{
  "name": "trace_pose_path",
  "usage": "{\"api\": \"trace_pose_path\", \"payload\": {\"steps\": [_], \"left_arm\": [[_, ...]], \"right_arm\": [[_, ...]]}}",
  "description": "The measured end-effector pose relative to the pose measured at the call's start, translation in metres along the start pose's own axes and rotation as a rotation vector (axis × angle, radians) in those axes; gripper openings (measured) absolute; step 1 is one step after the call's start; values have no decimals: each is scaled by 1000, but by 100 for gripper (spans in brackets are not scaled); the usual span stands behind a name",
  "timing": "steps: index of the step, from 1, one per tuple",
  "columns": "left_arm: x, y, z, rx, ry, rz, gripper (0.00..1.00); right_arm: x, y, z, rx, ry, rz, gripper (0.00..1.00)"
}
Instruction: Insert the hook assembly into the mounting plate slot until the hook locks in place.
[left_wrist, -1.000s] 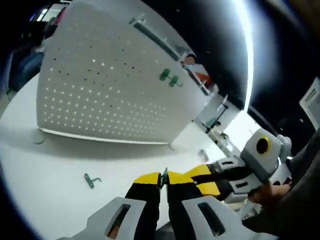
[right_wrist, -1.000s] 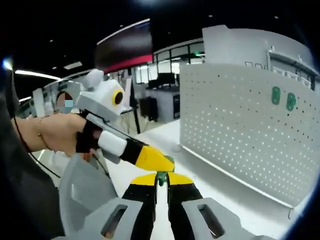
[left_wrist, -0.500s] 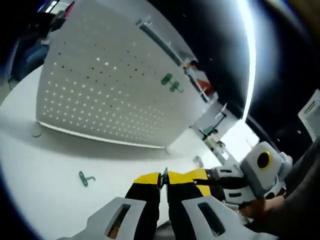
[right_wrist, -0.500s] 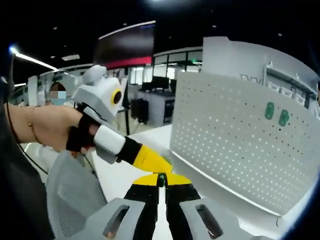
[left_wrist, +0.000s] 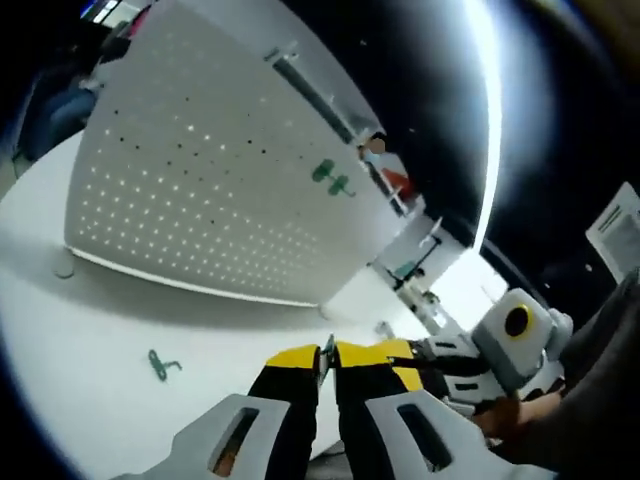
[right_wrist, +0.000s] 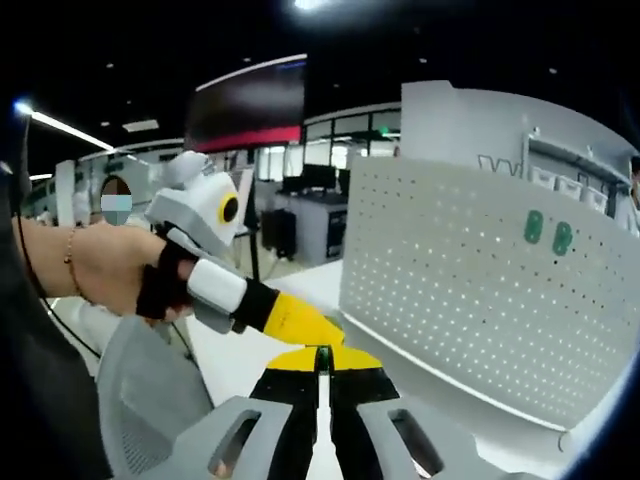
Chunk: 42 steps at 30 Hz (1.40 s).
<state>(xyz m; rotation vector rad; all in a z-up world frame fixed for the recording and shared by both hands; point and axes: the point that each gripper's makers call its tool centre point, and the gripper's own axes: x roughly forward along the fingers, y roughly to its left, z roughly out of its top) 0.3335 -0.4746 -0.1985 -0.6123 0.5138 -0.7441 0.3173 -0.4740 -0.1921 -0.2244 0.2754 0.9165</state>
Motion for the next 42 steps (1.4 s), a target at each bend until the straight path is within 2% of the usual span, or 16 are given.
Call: {"api": "trace_pose_path", "payload": {"steps": [2,3,6,7,11,13,16,21,24,27,32,35,42], "left_arm": [[0,-1,0,33,4,5,7],[-1,0,0,77,5,11,9],[-5,6,2,139,-1,49,20],[-5,7,6,168,-20,48,24],[-11,4,14,175,-56,38,31],[-11,3,15,188,-55,37,41],[-13,4,17,276,-55,57,56],[-14,-2,16,411,-23,59,70],[-13,-8,17,506,-26,63,76],[-7,-15,15,515,-28,53,87],[-3,-24,11,579,-16,46,93],[-3,-25,11,583,-19,45,99],[-6,-27,9,611,-24,42,100]], "right_arm": [[1,0,-2,5,6,3,0],[1,0,-2,4,6,1,0],[0,-2,-2,12,5,-4,0],[0,-4,-4,15,11,-4,0],[-2,-8,-4,22,11,-13,0],[-3,-11,-3,23,6,-23,0],[-4,-18,-2,27,2,-38,0],[-6,-28,2,36,-10,-62,0],[-7,-32,5,44,-20,-72,0],[-7,-35,8,44,-27,-80,0],[-5,-38,12,45,-39,-86,0],[-5,-40,14,53,-47,-87,0],[-1,-50,19,62,-69,-110,0]]}}
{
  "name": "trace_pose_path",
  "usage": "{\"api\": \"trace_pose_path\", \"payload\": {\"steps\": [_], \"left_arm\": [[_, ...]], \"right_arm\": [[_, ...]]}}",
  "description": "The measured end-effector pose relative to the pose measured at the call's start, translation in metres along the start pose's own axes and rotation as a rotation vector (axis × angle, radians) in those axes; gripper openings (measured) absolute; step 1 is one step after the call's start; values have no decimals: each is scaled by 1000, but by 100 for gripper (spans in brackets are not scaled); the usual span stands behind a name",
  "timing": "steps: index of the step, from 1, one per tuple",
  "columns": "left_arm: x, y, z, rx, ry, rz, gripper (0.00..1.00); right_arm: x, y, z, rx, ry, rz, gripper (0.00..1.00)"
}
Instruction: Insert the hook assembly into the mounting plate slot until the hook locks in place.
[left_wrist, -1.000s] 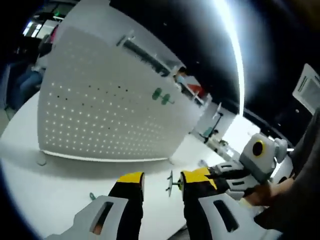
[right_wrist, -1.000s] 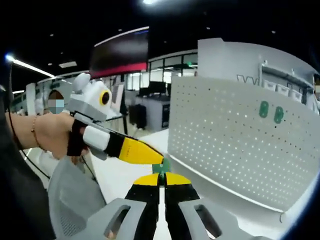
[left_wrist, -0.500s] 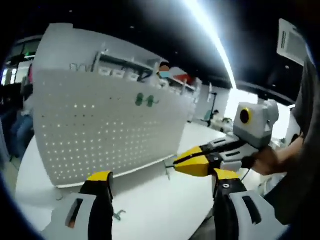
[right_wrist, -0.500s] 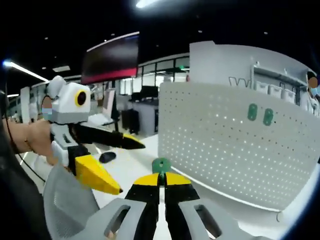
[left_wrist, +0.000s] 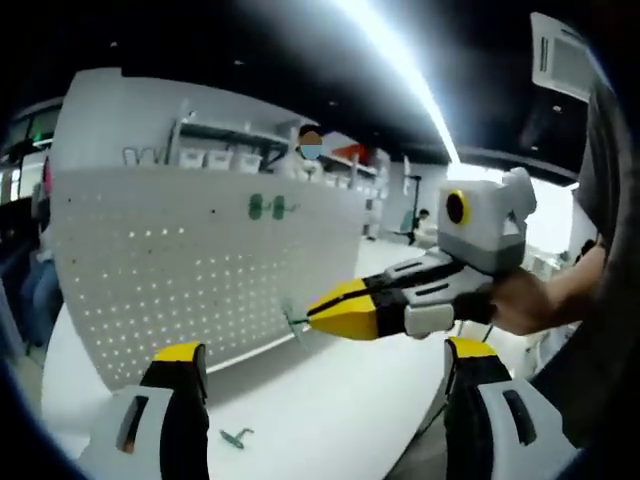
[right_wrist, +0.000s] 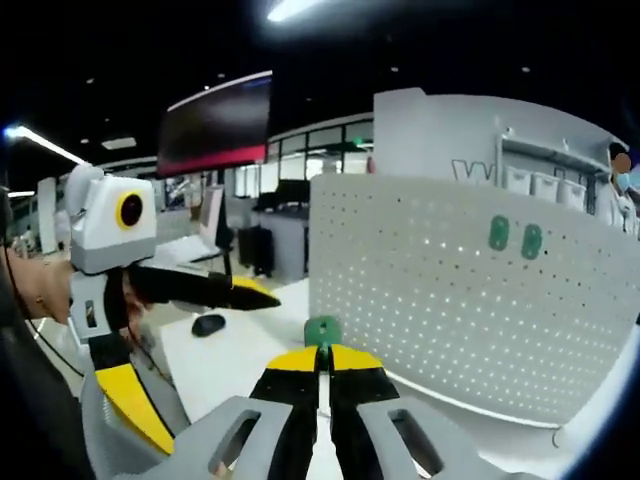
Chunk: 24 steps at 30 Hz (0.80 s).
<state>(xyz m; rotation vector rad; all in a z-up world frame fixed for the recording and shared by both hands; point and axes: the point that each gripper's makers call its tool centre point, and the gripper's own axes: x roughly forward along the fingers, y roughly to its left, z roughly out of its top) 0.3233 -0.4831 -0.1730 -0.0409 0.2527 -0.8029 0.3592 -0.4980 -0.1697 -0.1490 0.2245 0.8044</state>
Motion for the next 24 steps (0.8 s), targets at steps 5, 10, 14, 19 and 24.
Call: {"api": "trace_pose_path", "payload": {"steps": [5,10,14,19,24], "left_arm": [[-4,7,1,-5,-6,31,100],[-8,16,1,-8,-8,67,100],[-11,20,0,-13,-8,83,100],[-15,24,-3,-21,-8,101,100],[-18,30,-6,-34,-5,113,98]], "right_arm": [[4,-16,5,20,-24,-44,0],[5,-40,15,48,-72,-105,0],[4,-63,22,83,-109,-161,0],[1,-89,32,116,-148,-215,0],[-2,-112,40,116,-184,-271,0]]}}
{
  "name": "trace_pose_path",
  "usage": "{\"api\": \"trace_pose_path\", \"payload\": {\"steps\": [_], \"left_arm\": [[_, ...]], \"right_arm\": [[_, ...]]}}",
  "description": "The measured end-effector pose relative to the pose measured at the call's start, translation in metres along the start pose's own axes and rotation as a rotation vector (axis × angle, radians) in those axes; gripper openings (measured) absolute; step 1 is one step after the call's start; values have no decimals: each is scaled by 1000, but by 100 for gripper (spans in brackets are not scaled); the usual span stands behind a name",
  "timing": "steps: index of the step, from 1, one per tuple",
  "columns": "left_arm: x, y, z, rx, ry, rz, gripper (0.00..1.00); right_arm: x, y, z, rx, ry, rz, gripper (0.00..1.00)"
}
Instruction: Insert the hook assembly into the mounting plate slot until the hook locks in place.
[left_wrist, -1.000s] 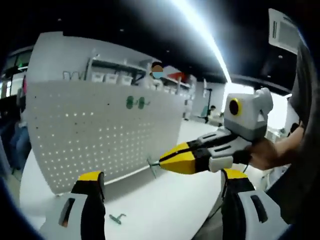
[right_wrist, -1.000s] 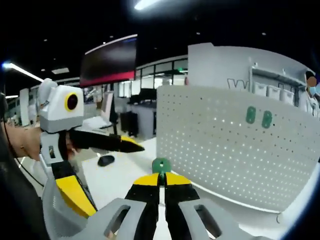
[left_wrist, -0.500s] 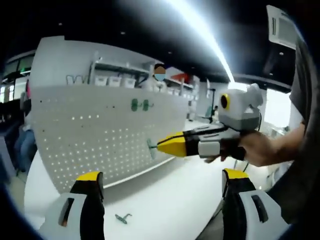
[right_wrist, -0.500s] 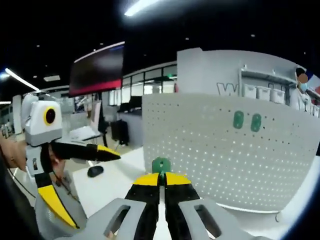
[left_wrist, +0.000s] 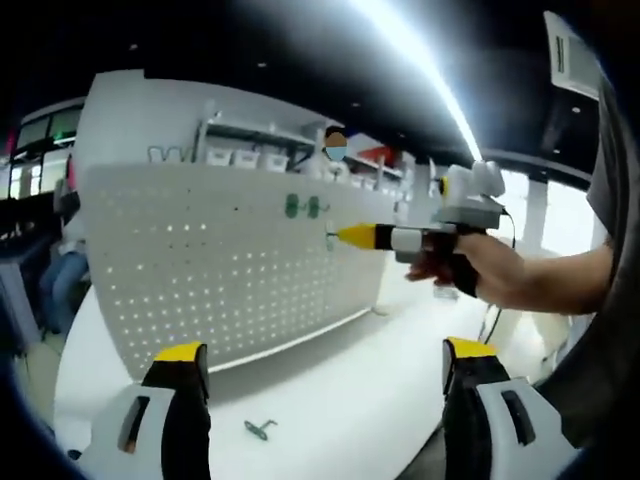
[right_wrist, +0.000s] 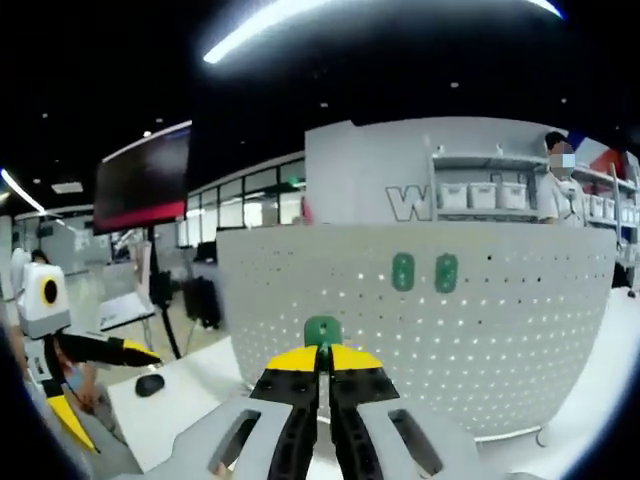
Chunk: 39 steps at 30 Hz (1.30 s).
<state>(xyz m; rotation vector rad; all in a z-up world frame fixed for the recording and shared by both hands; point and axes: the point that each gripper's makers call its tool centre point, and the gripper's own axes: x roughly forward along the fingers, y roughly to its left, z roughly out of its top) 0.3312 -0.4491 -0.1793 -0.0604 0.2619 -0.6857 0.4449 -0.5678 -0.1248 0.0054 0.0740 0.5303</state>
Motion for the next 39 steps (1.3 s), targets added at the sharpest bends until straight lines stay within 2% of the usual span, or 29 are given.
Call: {"api": "trace_pose_path", "payload": {"steps": [8,19,28,39], "left_arm": [[-2,10,-1,-4,2,24,97],[-1,18,-3,-11,19,29,95],[0,26,-2,-13,21,45,95],[-1,32,-3,-18,24,61,95]], "right_arm": [[8,-41,19,-5,-65,-107,0],[19,-86,39,-23,-128,-210,0],[21,-115,45,-35,-147,-270,0],[32,-138,49,-60,-165,-307,0]]}}
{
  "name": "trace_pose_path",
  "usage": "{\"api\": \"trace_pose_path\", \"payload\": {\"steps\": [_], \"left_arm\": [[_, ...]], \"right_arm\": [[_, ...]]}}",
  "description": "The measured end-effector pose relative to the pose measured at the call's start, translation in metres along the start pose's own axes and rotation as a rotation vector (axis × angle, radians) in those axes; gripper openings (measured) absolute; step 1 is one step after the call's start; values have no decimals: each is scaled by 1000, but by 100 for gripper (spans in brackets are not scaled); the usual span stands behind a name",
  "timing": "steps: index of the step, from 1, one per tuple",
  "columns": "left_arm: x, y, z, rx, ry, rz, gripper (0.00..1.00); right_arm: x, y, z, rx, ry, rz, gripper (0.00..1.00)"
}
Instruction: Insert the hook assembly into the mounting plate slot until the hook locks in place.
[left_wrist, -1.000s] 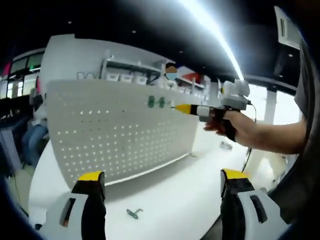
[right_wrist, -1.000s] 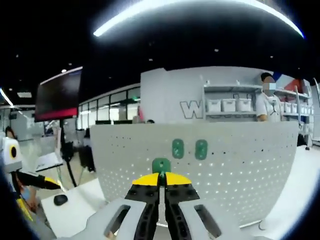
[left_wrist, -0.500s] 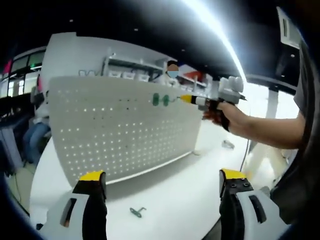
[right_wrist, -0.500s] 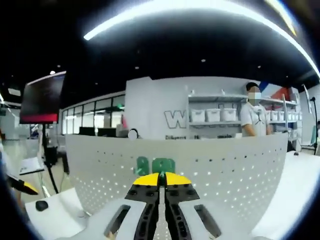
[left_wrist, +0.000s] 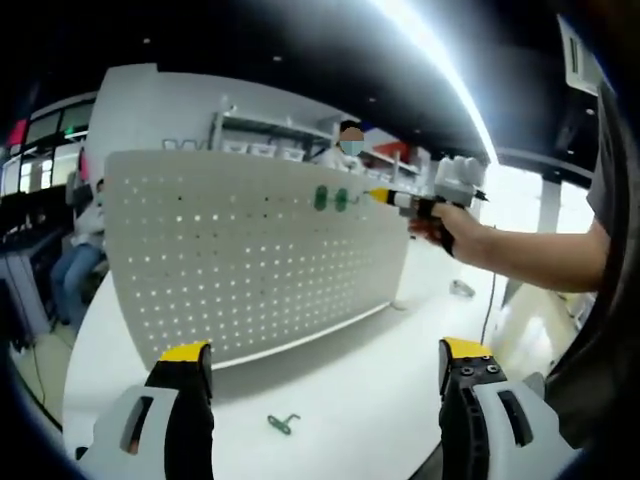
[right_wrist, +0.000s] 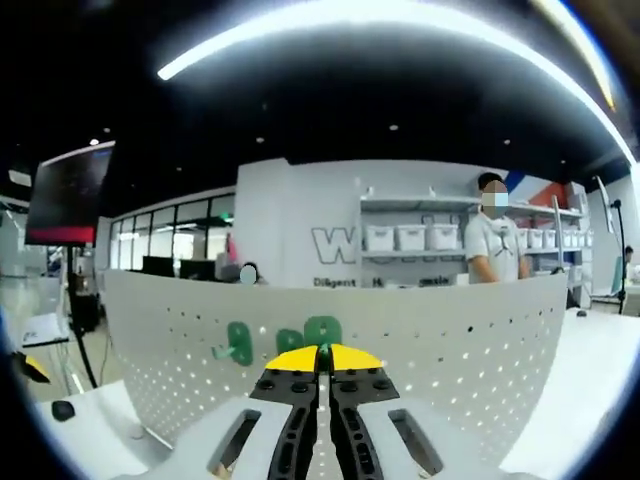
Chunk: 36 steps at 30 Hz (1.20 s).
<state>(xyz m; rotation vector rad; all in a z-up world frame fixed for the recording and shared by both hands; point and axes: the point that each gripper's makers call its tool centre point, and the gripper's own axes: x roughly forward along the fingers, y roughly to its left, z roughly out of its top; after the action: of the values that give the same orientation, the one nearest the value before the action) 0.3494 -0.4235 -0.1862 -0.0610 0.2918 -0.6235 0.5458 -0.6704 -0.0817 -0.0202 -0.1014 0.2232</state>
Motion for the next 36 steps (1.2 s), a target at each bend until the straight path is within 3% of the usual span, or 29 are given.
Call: {"api": "trace_pose_path", "payload": {"steps": [15,28,36], "left_arm": [[-2,8,-3,-9,1,28,95],[-4,12,-5,-16,4,42,94],[-3,9,-6,-19,5,36,94]], "right_arm": [[13,-20,-12,-3,6,-42,0],[18,-20,-21,-18,25,-53,0],[20,-23,-23,18,39,-62,0]]}}
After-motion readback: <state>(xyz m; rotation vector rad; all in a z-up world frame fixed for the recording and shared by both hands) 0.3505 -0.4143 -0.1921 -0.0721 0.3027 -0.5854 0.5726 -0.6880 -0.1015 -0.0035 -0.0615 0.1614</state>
